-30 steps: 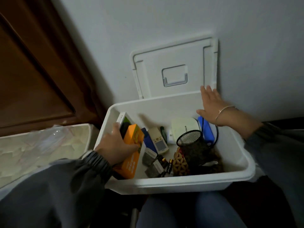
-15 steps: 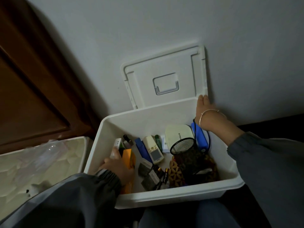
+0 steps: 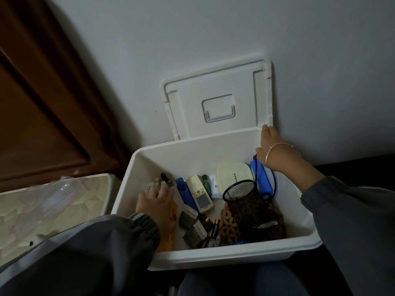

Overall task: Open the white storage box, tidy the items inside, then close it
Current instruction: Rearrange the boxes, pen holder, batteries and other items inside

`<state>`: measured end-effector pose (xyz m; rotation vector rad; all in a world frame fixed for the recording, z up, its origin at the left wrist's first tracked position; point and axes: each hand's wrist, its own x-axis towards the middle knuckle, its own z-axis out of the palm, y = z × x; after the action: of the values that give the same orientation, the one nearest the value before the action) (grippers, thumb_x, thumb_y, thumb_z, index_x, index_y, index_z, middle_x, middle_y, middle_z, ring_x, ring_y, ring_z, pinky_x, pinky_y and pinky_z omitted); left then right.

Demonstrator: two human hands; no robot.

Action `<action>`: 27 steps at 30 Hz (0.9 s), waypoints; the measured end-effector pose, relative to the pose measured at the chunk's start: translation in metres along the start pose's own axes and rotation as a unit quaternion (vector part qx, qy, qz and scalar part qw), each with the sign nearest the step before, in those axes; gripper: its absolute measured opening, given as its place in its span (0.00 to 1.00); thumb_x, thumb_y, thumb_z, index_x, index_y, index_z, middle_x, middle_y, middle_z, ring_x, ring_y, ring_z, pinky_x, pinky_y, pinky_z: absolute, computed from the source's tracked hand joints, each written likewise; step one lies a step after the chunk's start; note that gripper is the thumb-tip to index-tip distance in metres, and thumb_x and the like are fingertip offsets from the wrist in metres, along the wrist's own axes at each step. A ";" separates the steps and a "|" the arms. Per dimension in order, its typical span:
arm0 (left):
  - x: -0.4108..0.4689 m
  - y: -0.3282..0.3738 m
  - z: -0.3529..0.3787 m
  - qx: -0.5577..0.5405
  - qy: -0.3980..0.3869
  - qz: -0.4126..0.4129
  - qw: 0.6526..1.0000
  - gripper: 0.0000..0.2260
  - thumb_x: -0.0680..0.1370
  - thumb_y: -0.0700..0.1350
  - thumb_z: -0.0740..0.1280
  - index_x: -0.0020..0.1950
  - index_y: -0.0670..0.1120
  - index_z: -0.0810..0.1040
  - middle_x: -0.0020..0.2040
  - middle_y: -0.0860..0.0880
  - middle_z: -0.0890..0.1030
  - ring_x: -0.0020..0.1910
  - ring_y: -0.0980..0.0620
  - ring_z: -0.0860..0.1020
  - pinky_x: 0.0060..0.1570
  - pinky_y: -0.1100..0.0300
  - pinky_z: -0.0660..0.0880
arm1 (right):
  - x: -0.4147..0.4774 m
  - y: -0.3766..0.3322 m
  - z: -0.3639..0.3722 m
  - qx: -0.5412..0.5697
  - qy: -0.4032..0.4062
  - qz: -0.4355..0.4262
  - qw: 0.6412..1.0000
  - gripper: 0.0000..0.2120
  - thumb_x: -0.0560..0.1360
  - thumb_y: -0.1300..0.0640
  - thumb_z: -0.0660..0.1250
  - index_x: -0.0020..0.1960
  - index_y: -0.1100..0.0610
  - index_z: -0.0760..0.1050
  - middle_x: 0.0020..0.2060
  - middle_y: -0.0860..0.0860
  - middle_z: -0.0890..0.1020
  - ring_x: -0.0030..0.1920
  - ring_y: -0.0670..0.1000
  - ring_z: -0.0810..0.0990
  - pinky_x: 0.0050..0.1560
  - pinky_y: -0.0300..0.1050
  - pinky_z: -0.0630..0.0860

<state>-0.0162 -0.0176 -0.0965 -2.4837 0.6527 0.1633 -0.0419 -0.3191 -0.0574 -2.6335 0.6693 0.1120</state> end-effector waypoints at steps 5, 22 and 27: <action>0.000 -0.016 0.011 -0.041 0.048 0.132 0.989 0.29 0.76 0.65 0.53 0.74 0.53 0.61 0.78 0.49 0.53 0.77 0.49 0.50 0.74 0.47 0.51 | 0.002 0.003 0.001 -0.007 -0.003 -0.008 1.000 0.34 0.80 0.58 0.55 0.76 0.60 0.37 0.76 0.55 0.40 0.73 0.61 0.58 0.71 0.56 0.62; 0.012 -0.017 0.018 -0.080 -0.093 0.181 0.976 0.31 0.74 0.68 0.56 0.73 0.54 0.62 0.76 0.51 0.58 0.76 0.49 0.52 0.71 0.37 0.38 | 0.004 0.006 0.005 -0.037 0.021 -0.031 0.999 0.37 0.79 0.52 0.59 0.76 0.57 0.39 0.76 0.55 0.43 0.73 0.61 0.59 0.70 0.55 0.61; 0.016 -0.018 0.019 -0.109 -0.085 0.166 0.976 0.29 0.76 0.66 0.56 0.74 0.55 0.61 0.76 0.52 0.59 0.77 0.50 0.52 0.71 0.37 0.38 | 0.007 0.007 0.006 -0.028 0.033 -0.034 0.998 0.37 0.78 0.52 0.61 0.76 0.57 0.40 0.76 0.56 0.45 0.72 0.61 0.61 0.69 0.53 0.62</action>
<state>0.0071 -0.0010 -0.1076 -2.5096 1.0195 0.5960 -0.0385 -0.3251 -0.0668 -2.7209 0.6052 0.0252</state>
